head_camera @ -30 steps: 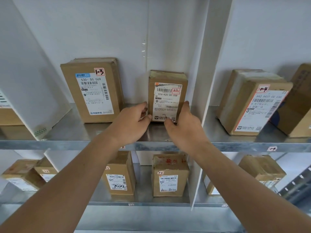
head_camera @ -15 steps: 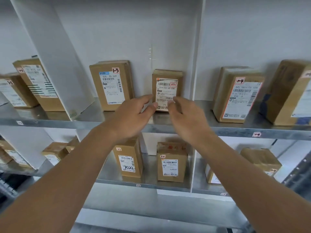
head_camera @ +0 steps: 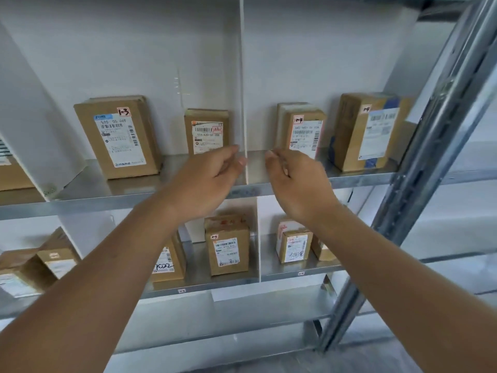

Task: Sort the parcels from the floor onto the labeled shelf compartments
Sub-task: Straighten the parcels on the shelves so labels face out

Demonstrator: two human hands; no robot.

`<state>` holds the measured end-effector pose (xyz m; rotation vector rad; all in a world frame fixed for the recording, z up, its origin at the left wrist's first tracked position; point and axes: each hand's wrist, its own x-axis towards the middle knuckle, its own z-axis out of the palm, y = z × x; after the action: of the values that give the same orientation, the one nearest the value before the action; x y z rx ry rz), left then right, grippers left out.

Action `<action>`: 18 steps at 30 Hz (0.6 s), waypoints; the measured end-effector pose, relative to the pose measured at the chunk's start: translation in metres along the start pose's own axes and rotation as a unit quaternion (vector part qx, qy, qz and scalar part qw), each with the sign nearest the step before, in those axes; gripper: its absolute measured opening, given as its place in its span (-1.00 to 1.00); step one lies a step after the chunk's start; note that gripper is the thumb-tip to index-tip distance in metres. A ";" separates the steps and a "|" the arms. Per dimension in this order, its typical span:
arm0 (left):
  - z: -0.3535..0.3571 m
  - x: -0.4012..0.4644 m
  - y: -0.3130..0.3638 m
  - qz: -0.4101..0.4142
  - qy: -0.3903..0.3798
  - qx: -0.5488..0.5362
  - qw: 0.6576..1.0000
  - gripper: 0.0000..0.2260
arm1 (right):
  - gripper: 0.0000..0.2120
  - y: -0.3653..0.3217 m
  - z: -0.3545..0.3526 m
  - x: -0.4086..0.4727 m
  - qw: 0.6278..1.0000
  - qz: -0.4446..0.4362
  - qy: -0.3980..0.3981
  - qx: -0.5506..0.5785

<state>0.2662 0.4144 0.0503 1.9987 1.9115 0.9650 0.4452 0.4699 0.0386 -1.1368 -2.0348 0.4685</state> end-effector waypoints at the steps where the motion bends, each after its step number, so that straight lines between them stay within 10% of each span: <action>1: 0.007 0.002 0.006 0.000 -0.006 -0.003 1.000 -0.50 | -0.61 0.007 -0.008 -0.001 1.000 0.009 0.001 -0.008; 18: 0.109 0.089 0.073 -0.098 0.005 0.056 0.994 -0.59 | -0.66 0.153 -0.071 0.069 0.998 -0.028 -0.060 -0.003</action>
<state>0.3838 0.5199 0.0357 1.8217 2.1634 0.8369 0.5632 0.6077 0.0192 -1.0744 -2.1676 0.5125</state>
